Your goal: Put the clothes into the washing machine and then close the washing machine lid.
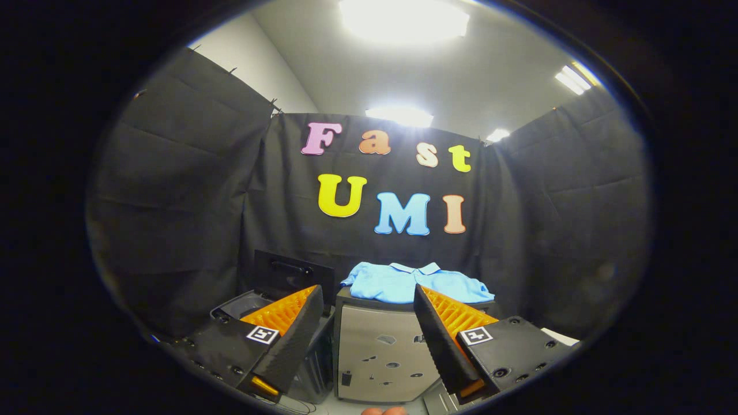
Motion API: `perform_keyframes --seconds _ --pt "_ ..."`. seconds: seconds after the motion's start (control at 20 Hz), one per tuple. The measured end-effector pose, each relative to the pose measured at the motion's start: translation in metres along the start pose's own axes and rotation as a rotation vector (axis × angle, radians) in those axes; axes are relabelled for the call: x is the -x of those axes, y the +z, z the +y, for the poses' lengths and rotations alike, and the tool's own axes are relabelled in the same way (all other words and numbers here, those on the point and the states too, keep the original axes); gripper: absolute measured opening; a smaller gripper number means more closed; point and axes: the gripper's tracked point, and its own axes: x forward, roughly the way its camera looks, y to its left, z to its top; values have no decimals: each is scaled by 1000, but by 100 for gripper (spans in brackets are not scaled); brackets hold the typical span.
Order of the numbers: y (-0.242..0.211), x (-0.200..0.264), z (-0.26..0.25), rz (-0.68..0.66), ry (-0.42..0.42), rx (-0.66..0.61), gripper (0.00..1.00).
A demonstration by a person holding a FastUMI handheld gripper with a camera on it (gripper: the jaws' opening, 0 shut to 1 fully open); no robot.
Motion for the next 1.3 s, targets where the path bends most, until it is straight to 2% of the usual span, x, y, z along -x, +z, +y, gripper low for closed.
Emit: perform_keyframes --seconds 0.5,0.75,0.95,1.3 --pt "8 -15 -12 -4 -34 11 98" --pt "51 -54 -32 -55 -86 14 98" --pt "68 -91 -51 -17 -96 53 98" --pt "46 -162 -82 117 -80 44 98"
